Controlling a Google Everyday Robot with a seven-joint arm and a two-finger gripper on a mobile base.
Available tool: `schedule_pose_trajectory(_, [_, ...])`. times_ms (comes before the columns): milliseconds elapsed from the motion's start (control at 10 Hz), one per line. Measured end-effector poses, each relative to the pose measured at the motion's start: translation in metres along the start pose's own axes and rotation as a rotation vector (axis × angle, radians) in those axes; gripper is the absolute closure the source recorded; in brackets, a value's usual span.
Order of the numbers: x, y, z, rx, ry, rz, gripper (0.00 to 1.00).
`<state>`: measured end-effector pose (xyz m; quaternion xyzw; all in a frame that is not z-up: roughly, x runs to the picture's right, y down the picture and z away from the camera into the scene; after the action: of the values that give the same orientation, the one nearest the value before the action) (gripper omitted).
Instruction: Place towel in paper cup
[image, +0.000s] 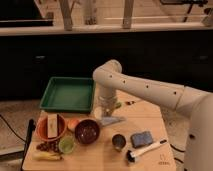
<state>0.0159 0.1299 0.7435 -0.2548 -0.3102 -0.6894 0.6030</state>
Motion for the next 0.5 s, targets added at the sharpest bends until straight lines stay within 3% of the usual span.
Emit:
schedule_pose_trajectory(200, [0.002, 0.0, -0.002, -0.006, 0.005, -0.003, 1.0])
schedule_pose_trajectory(500, [0.011, -0.008, -0.008, -0.022, 0.023, -0.024, 1.0])
